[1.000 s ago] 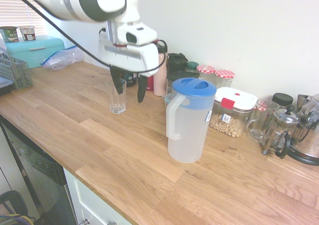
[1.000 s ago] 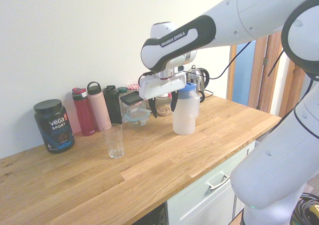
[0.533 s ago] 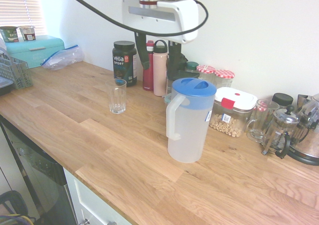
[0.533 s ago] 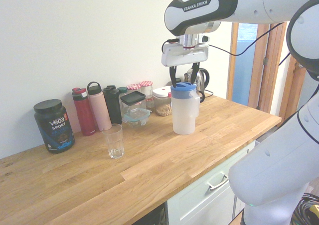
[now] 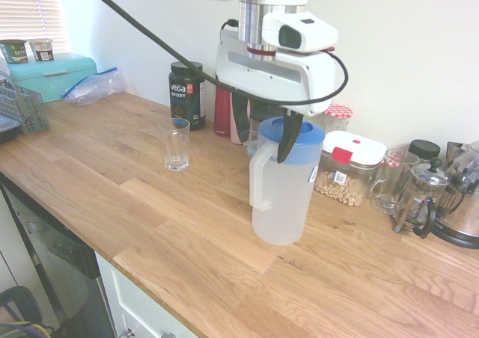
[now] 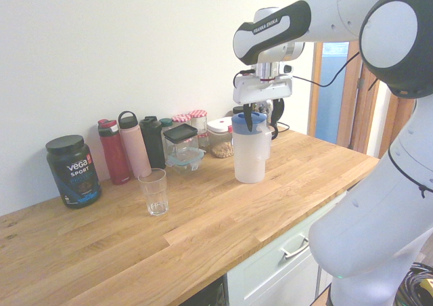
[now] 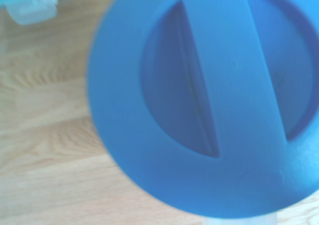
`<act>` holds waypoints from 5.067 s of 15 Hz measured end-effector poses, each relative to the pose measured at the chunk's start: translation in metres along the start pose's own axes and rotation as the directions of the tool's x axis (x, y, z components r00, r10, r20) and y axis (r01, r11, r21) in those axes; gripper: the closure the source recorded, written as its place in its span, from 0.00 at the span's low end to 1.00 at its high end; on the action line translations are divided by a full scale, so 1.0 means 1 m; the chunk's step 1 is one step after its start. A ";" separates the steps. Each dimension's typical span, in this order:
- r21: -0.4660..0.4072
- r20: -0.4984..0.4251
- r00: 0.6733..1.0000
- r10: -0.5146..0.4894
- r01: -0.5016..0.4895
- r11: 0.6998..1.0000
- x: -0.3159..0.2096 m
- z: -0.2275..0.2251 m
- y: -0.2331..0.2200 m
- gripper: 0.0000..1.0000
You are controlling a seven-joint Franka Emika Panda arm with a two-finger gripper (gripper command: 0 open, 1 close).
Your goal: Pour me some water
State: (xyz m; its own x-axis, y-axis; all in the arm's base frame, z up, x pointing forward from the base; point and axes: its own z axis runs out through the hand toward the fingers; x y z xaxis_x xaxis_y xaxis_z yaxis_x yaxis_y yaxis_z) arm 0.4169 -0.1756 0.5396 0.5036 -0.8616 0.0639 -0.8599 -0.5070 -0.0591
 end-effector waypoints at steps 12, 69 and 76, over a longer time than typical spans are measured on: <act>0.015 -0.028 0.995 -0.101 0.101 0.995 -0.003 0.039 -0.001 1.00; -0.597 0.336 0.283 -0.898 0.801 0.029 -0.239 0.020 -0.231 1.00; -0.706 0.375 0.317 -0.871 0.707 -0.047 -0.241 0.040 -0.247 1.00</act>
State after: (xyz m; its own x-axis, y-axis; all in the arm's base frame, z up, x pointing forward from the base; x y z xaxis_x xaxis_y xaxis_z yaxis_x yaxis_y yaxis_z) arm 0.5109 0.1563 0.4986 0.9398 0.1594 -0.3024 0.3378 -0.5675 0.7509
